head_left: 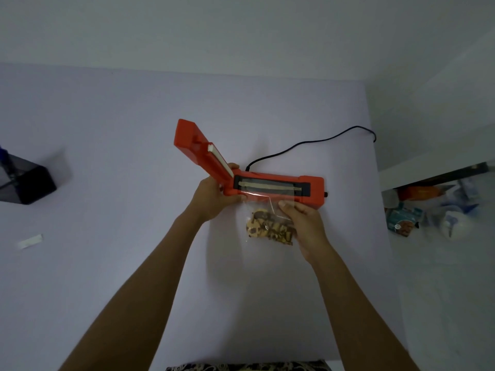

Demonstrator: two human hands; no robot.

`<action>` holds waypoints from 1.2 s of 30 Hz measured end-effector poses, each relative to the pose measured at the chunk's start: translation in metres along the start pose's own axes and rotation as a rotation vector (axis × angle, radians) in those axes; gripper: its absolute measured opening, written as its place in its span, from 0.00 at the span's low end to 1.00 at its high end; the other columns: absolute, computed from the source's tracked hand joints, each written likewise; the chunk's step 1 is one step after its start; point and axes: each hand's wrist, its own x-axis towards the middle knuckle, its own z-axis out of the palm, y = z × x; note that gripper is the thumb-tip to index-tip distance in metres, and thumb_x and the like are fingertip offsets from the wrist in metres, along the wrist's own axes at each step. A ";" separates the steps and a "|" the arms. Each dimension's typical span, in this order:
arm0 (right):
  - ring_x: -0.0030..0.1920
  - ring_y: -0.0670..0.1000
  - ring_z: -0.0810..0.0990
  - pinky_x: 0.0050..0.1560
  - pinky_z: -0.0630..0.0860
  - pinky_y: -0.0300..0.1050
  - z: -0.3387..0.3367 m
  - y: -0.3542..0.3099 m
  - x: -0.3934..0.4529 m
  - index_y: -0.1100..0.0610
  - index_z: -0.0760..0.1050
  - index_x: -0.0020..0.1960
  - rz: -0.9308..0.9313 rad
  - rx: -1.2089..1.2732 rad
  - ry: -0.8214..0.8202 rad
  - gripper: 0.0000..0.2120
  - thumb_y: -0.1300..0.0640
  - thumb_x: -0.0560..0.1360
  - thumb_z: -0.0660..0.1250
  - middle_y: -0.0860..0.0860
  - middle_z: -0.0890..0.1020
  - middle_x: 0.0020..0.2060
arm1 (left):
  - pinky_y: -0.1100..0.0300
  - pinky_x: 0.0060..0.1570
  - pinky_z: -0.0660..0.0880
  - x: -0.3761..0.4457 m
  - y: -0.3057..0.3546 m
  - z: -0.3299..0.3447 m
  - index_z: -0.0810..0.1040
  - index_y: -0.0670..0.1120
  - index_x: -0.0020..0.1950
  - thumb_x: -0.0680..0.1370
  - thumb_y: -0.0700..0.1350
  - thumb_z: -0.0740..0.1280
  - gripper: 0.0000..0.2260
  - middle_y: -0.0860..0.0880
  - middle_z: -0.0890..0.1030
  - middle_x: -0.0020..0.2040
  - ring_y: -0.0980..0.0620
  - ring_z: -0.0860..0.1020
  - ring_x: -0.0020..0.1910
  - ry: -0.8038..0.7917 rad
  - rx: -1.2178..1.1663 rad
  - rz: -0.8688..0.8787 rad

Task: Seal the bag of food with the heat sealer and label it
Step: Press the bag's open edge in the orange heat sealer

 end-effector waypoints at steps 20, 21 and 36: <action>0.45 0.50 0.84 0.38 0.79 0.42 -0.001 -0.011 -0.011 0.55 0.83 0.46 -0.116 -0.117 0.051 0.05 0.54 0.74 0.71 0.52 0.86 0.43 | 0.56 0.60 0.75 0.002 0.002 -0.011 0.71 0.46 0.65 0.69 0.47 0.77 0.28 0.53 0.78 0.56 0.54 0.78 0.55 -0.114 0.119 0.097; 0.45 0.51 0.84 0.39 0.79 0.43 -0.001 -0.012 -0.012 0.54 0.83 0.45 -0.119 -0.122 0.050 0.04 0.54 0.74 0.71 0.52 0.86 0.43 | 0.55 0.60 0.75 0.002 0.003 -0.011 0.71 0.47 0.65 0.69 0.48 0.77 0.28 0.52 0.79 0.56 0.53 0.78 0.55 -0.111 0.120 0.091; 0.45 0.53 0.85 0.45 0.81 0.50 -0.010 -0.023 -0.040 0.51 0.83 0.45 -0.182 -0.109 0.023 0.04 0.54 0.75 0.69 0.50 0.87 0.41 | 0.68 0.55 0.70 -0.006 0.017 -0.011 0.72 0.44 0.63 0.70 0.43 0.75 0.24 0.48 0.78 0.56 0.57 0.76 0.52 -0.075 0.072 0.100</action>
